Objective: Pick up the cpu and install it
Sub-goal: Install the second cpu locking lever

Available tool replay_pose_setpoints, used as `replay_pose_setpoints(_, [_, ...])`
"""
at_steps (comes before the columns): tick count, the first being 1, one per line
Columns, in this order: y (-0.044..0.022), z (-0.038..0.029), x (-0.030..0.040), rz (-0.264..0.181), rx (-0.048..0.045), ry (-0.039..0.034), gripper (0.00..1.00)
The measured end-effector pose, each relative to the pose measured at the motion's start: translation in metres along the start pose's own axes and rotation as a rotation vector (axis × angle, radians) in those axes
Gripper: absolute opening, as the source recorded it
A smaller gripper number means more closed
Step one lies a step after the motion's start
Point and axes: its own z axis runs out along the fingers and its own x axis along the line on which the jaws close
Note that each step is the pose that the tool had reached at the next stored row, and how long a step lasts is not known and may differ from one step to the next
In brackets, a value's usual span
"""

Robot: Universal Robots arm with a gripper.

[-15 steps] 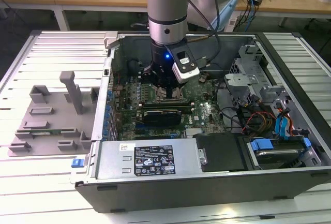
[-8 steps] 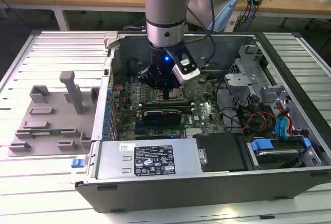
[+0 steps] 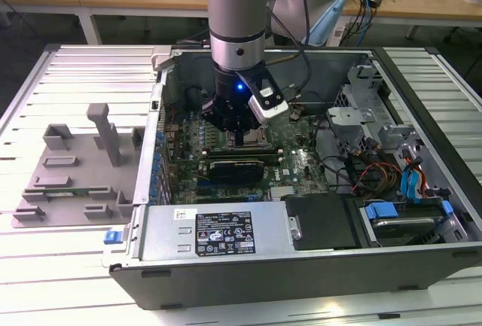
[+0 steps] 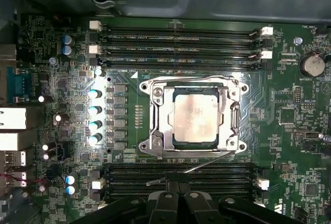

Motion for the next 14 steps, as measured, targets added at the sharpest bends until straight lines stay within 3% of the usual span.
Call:
replay_pose_setpoints(6, [0.0001, 0.0016, 0.0016, 0.000, -0.0001, 0.0000, 0.11])
replay_pose_setpoints(14, [0.0004, 0.0083, 0.0095, 0.000, -0.0005, 0.0001, 0.11])
